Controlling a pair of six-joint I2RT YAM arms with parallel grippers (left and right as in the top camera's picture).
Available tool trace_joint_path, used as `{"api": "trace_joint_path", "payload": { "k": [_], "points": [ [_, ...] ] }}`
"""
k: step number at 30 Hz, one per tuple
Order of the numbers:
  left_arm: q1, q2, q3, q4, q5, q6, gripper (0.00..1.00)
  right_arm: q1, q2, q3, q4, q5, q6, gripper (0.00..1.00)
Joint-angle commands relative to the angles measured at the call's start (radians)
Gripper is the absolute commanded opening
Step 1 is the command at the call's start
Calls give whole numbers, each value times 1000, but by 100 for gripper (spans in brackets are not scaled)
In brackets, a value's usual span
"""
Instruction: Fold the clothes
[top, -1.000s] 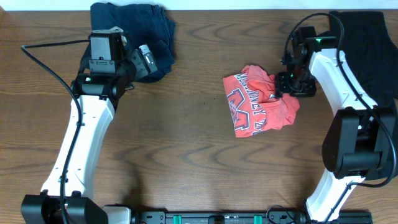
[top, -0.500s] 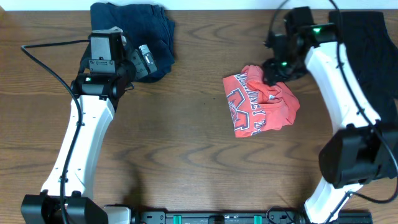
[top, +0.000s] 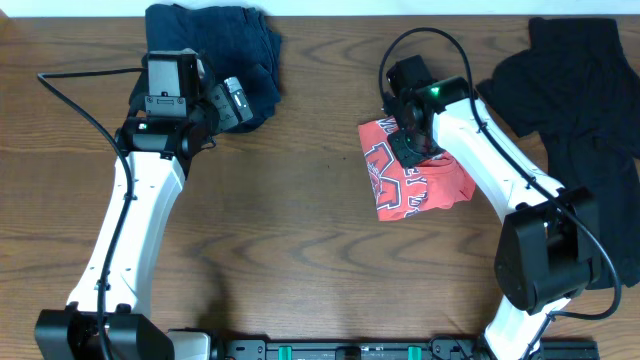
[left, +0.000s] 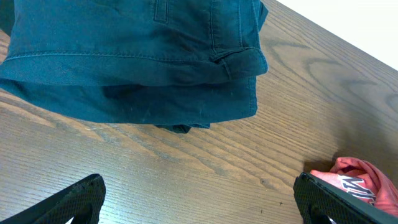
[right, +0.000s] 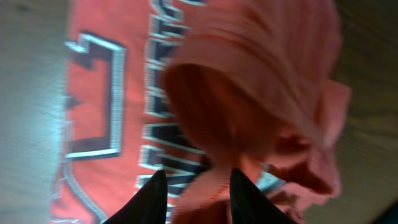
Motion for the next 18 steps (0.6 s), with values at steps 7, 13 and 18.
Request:
{"api": "trace_joint_path", "payload": {
  "k": [7,13,18],
  "points": [
    [2,9,-4,-6,-8,13,98,-14,-3,-63,130,97,49,21],
    [2,10,-5,-5,-9,13,98,-34,-31,-45,117,204,108,1],
    [2,10,-5,-2,-9,13,98,-131,-63,-43,118,194,92,1]
  ]
}}
